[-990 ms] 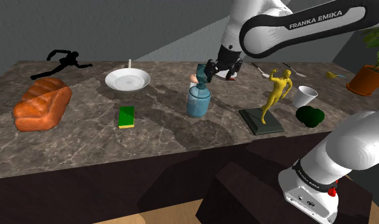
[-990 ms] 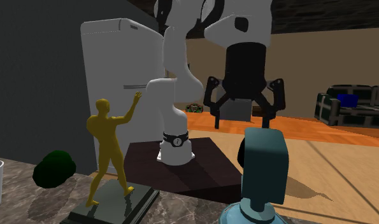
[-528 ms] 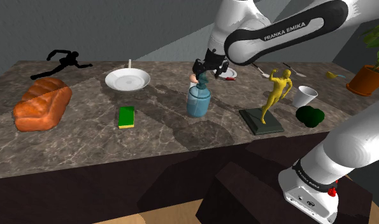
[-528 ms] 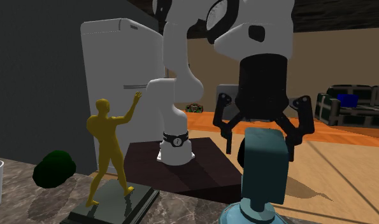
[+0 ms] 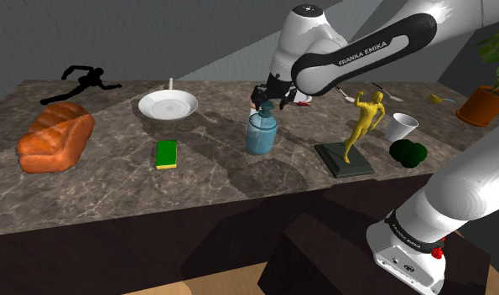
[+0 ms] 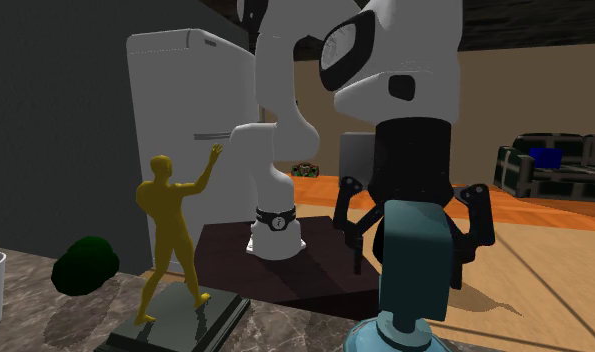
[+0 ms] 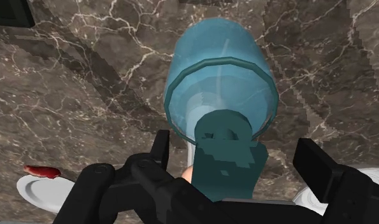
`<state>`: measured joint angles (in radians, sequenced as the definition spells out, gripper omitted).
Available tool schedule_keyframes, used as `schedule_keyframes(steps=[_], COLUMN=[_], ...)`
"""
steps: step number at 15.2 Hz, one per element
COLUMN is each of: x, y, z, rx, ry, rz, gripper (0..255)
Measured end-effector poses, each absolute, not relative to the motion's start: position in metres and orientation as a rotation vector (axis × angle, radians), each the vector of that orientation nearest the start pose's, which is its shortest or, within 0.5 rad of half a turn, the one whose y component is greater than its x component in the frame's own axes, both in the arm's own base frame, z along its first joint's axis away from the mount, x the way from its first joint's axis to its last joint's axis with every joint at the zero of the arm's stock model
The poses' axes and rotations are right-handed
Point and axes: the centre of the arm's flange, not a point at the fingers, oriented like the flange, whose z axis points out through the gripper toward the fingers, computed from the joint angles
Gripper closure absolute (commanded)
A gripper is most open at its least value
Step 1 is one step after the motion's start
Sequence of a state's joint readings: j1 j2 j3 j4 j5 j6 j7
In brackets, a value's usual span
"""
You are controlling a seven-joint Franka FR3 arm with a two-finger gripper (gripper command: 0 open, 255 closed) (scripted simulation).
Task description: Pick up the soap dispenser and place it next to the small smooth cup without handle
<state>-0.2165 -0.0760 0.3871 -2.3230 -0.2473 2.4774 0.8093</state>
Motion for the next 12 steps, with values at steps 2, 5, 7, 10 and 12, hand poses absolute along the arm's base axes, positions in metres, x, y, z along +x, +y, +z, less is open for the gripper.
schedule_keyframes(steps=[2, 5, 7, 10, 12], x=[0.512, 0.5121, 0.5121, 0.512, 0.512], y=[0.0904, 0.0904, 0.0905, 0.0904, 0.0904], z=[0.3907, 0.3905, 0.3907, 0.3908, 0.3908], rx=[-3.099, -3.099, -3.098, -3.098, -3.098], ry=[0.723, 0.723, 0.722, 0.722, 0.722], rz=[-0.465, -0.465, -0.466, -0.466, -0.466], gripper=[0, 255, 255, 255, 255])
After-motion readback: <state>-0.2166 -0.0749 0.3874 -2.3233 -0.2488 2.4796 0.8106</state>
